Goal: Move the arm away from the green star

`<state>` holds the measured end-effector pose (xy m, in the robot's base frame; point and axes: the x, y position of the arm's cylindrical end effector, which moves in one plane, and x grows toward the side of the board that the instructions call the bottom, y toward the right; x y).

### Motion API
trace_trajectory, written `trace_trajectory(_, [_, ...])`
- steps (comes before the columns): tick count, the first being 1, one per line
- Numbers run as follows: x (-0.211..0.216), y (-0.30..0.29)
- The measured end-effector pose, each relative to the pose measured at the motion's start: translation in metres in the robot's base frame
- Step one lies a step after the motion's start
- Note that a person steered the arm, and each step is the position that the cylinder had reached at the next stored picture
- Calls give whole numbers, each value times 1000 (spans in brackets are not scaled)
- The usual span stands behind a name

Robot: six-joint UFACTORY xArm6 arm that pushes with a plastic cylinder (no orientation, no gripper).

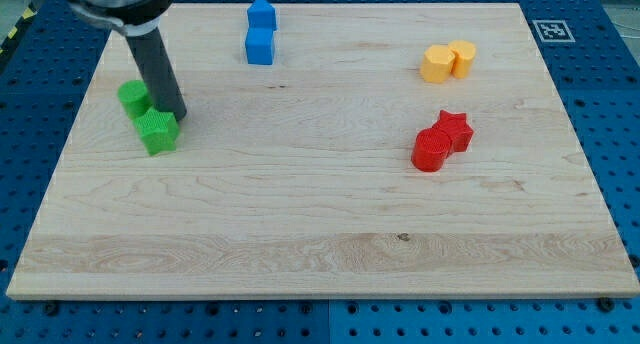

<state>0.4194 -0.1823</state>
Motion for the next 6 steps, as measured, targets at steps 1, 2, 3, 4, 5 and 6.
trace_trajectory(1, [23, 12])
trace_trajectory(2, [23, 13])
trace_trajectory(3, [23, 30])
trace_trajectory(4, [38, 63])
trace_trajectory(5, [74, 65])
trace_trajectory(6, [87, 65])
